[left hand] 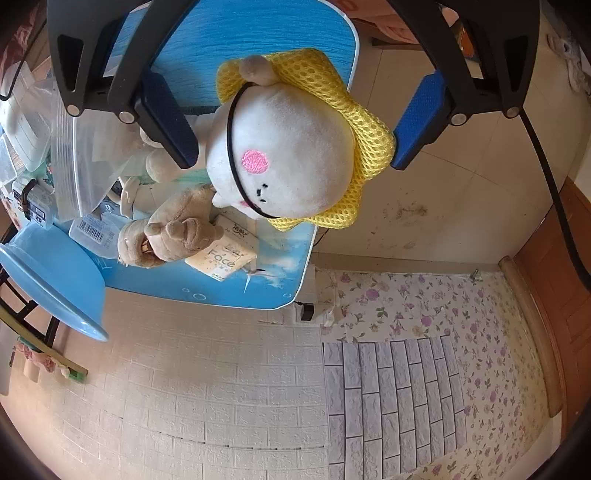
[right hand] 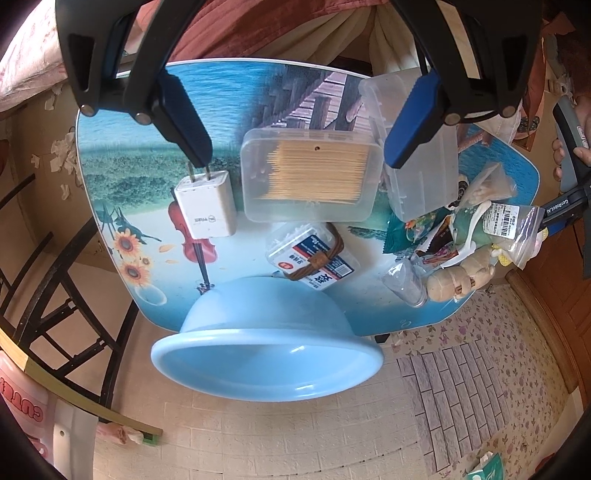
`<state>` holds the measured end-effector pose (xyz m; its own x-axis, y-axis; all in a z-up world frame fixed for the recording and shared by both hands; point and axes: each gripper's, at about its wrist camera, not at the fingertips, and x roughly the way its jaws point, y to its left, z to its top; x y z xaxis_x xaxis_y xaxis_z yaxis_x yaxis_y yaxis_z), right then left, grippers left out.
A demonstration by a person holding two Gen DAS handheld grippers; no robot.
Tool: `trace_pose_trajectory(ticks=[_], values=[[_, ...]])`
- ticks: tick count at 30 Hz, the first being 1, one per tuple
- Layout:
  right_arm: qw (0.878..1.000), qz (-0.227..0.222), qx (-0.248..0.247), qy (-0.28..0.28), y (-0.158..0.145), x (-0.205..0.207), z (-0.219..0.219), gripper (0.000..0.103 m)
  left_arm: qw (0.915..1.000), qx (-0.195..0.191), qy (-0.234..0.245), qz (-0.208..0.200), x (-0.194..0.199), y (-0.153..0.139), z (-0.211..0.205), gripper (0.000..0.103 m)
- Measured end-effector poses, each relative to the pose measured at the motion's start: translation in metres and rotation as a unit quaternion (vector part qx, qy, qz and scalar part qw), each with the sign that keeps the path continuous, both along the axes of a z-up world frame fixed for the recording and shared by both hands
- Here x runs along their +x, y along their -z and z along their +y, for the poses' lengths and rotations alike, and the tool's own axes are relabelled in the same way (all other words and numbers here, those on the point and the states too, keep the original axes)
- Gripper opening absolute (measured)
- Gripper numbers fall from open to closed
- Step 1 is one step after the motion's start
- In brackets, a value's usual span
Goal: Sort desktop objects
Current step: 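Grasp the plush doll with yellow mesh hat with the left gripper and lift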
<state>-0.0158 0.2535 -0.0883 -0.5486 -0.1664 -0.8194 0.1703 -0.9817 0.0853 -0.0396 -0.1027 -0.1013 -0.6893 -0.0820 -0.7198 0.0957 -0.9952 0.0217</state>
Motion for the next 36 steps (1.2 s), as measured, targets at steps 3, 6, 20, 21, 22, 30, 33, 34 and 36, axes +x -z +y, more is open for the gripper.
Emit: trace_pose_trajectory(ticks=[3,6,20,21,22,30,33,34,36], values=[[1.0,-0.005,0.003,-0.001,0.003,-0.003,-0.004,0.096,0.9999,-0.007,0.006,0.013,0.002,-0.002,0.001,0.084],[1.0,-0.014,-0.001,0.002,0.007,-0.006,-0.004,0.096,0.9997,-0.006,0.015,0.015,0.003,-0.005,0.0,0.075],[0.998,-0.037,-0.039,0.018,0.02,-0.016,0.001,0.096,0.9992,0.031,0.025,-0.009,-0.007,0.012,-0.002,0.09],[0.998,-0.038,-0.036,0.018,0.021,-0.015,0.001,0.095,0.9992,0.031,0.024,-0.009,-0.007,0.013,0.0,0.09],[0.999,-0.035,-0.034,0.016,0.021,-0.015,0.0,0.095,0.9992,0.028,0.026,-0.005,-0.006,0.012,0.001,0.086],[1.0,-0.009,-0.025,0.007,0.012,-0.011,0.0,0.094,0.9993,0.025,0.022,0.014,0.0,0.008,0.002,0.074],[1.0,0.005,-0.025,0.006,0.006,-0.009,0.001,0.094,0.9991,0.029,0.017,0.028,0.005,-0.001,0.001,0.074],[1.0,0.009,-0.026,0.006,0.004,-0.008,0.001,0.094,0.999,0.028,0.016,0.032,0.007,-0.005,0.001,0.074],[0.999,0.018,-0.03,0.006,-0.001,-0.006,0.002,0.094,0.9988,0.025,0.012,0.04,0.009,-0.013,0.001,0.075]])
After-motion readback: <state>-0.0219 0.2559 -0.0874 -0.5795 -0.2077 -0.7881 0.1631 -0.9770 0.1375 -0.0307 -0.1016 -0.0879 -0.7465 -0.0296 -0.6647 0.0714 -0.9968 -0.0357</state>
